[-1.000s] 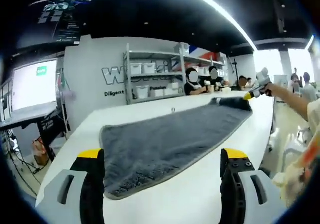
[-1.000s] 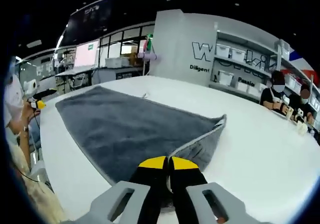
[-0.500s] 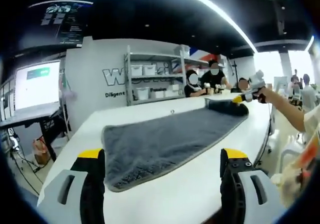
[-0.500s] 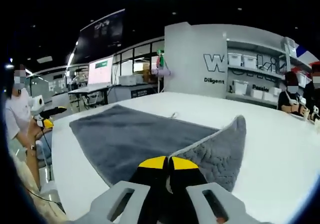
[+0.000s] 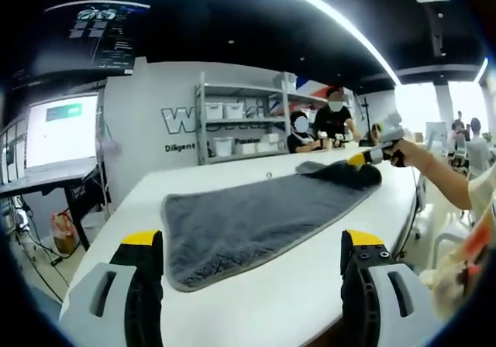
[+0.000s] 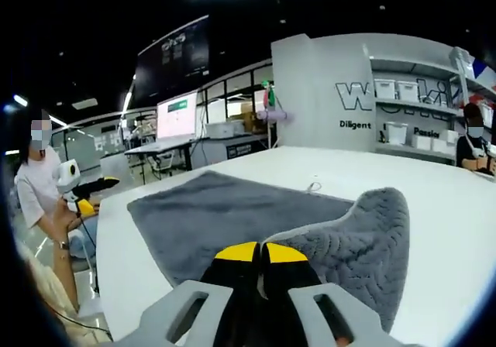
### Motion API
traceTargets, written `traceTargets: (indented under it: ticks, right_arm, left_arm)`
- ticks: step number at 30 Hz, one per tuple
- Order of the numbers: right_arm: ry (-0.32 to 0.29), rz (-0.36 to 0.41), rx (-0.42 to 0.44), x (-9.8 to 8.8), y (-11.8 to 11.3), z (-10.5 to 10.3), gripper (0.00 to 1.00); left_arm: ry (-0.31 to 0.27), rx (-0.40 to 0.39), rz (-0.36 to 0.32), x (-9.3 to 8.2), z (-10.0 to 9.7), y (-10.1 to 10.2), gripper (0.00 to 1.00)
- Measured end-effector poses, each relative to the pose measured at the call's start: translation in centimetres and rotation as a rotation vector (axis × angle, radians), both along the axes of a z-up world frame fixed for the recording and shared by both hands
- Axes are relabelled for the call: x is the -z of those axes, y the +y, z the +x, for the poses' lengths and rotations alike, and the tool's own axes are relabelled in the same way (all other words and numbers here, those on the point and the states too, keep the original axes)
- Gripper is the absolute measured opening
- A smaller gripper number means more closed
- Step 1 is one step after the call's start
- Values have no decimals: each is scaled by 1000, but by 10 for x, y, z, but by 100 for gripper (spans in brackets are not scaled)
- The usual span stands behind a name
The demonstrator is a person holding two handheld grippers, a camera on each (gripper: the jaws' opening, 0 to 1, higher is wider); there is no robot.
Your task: Fold the towel on the table until its edges align and the towel forms a compact rectangular stack.
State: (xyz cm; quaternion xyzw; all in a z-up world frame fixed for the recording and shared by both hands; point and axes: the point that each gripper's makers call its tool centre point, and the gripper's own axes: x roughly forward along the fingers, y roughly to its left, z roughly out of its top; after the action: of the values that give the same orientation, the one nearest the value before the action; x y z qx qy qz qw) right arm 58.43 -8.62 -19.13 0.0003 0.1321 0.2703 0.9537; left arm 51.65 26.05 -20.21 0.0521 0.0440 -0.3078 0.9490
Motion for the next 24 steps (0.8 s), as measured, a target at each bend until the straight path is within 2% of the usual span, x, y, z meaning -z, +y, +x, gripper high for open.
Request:
traceTargets:
  ticks: [7, 10, 18, 24]
  right_arm:
    - [-30, 12, -21, -17, 19, 5, 0]
    - [-31, 6, -51, -19, 29, 2, 0]
    - [4, -104, -158, 7, 62, -16, 0]
    - [60, -243, -184, 44, 66, -21, 0]
  left_arm:
    - [3, 9, -4, 0, 0, -2, 93]
    - [3, 10, -5, 0, -1, -2, 93]
    - [3, 1, -18, 0, 0, 1, 92]
    - [7, 13, -4, 2, -2, -2, 92]
